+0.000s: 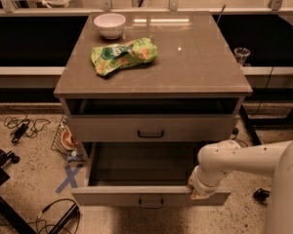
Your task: Open middle drawer
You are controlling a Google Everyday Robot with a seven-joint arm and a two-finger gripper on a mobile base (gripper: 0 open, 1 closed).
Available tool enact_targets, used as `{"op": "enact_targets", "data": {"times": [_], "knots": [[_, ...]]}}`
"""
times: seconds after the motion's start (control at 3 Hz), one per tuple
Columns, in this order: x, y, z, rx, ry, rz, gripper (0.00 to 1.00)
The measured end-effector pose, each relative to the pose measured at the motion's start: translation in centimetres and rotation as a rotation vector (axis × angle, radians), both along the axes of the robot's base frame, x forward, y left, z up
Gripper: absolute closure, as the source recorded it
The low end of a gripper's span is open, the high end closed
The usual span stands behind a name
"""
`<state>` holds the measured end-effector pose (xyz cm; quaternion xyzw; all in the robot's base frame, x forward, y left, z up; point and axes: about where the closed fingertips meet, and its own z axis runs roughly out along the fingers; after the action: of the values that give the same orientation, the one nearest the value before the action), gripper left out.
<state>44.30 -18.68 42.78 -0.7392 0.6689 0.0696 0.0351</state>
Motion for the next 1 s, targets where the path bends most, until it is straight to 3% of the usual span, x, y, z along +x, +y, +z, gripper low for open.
{"op": "enact_targets", "data": {"times": [0.67, 1.0], "knots": [[-0.1, 0.0, 0.5, 0.002, 0.003, 0.003, 1.0], [-2.5, 0.0, 0.0, 0.041, 0.059, 0.034, 1.0]]}}
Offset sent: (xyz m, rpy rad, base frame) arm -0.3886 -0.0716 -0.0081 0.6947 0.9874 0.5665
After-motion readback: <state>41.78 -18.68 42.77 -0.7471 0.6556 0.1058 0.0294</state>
